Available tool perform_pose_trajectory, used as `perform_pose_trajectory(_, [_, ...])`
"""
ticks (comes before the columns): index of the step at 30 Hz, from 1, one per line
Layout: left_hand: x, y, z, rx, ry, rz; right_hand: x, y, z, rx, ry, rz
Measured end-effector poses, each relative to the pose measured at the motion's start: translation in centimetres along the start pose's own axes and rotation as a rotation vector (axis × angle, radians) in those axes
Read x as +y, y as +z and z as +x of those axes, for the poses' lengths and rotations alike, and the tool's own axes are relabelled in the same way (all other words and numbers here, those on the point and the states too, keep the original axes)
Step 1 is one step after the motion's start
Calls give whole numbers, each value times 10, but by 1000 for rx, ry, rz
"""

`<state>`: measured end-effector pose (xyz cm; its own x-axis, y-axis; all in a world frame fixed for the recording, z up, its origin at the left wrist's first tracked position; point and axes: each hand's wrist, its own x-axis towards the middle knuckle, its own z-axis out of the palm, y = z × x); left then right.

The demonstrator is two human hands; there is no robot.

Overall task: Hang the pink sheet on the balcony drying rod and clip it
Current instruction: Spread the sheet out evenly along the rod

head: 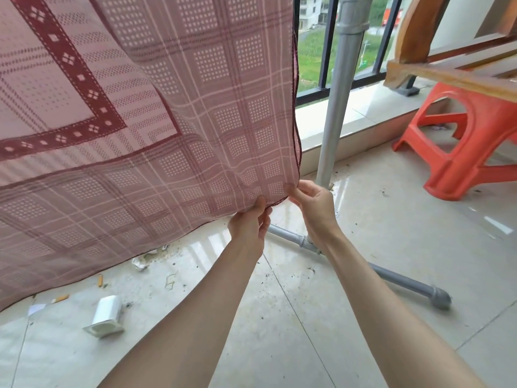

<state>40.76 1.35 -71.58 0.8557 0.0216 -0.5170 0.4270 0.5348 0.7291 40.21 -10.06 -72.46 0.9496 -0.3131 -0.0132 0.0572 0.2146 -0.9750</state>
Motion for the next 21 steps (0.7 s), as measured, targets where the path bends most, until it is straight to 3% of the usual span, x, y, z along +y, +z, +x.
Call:
perform_pose_trajectory(5, [-3, -6, -3, -64, -51, -2, -6, -3, 2, 40, 53, 203])
perform_pose_trajectory(12, [-2, -33, -13, -103, -14, -214, -10, -7, -1, 102, 153, 349])
perform_pose_trajectory(17, [1, -41, -32, 44, -78, -71, -15, -3, -26, 114, 174, -55])
perform_pose_trajectory(21, [21, -60, -50, -17, -196, 185, -26, 9, -42, 189, 215, -195])
